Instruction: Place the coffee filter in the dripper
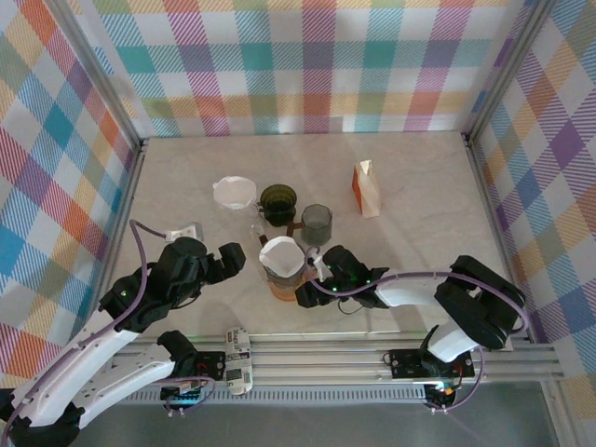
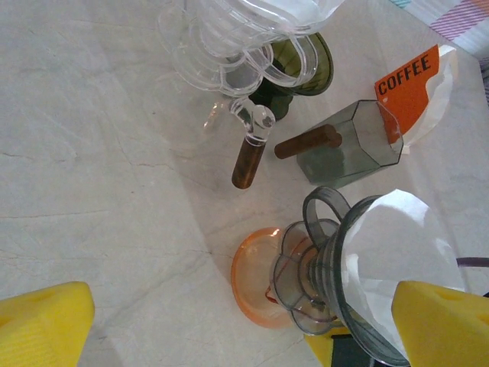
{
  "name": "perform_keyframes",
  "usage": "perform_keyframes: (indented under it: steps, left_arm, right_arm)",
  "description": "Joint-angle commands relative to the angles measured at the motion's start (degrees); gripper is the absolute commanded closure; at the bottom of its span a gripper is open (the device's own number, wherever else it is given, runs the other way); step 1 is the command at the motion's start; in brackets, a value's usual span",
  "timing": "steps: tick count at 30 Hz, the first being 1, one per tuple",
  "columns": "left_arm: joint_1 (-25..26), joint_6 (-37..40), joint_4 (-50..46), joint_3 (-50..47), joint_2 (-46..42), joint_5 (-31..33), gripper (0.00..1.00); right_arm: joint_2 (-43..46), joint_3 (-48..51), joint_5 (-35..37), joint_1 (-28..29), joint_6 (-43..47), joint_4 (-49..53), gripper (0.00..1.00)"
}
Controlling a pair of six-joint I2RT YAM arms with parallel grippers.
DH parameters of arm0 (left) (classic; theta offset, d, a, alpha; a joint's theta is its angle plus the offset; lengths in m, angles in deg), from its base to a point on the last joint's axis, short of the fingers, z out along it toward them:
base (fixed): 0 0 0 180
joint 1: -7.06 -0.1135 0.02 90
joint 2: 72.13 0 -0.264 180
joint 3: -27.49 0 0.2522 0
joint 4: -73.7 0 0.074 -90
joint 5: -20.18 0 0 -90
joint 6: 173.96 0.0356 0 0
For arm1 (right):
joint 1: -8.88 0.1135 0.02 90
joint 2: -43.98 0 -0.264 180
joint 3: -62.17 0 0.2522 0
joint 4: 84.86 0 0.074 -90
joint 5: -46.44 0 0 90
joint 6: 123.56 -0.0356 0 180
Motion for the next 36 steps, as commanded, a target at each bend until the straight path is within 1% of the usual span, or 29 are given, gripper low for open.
perform_keyframes:
  steps: [1, 9, 19, 23, 28, 33, 36]
  left_arm:
    - [-0.64, -0.89, -2.57, 1.86, -3.05, 2.68, 0.0]
    - [-0.67, -1.1, -3.82, 2.3, -4.49, 4.14, 0.0]
    - [-0.61, -0.9, -3.92, 3.54, -5.28, 5.88, 0.0]
    - [-0.76, -0.64, -3.4, 3.53, -5.37, 5.75, 0.0]
    - [-0.74, -0.08, -2.7, 3.62, -5.02, 5.57, 0.0]
    - [-0.61, -0.18, -1.9, 2.92, -5.01, 6.48, 0.0]
    - [-0.62, -0.35, -1.89, 2.94, -4.24, 7.11, 0.0]
  right_arm:
    - [-4.68, -5.37, -1.33, 0.35, 3.33, -2.48, 0.46]
    - [-10.13, -11.15, -1.84, 0.27, 4.6, -1.59, 0.48]
    - [-15.85, -16.94, -0.28, 0.27, 3.92, -1.42, 0.49]
    - [-16.51, -17.91, -0.42, 0.27, 3.92, -0.71, 0.47]
    - [-12.47, -14.55, -0.25, 0.26, 3.87, 1.32, 0.38]
    - [-4.51, -8.41, 1.68, 0.26, 2.81, 3.54, 0.36]
    - [1.77, -5.55, 3.63, 0.32, 2.19, 7.01, 0.35]
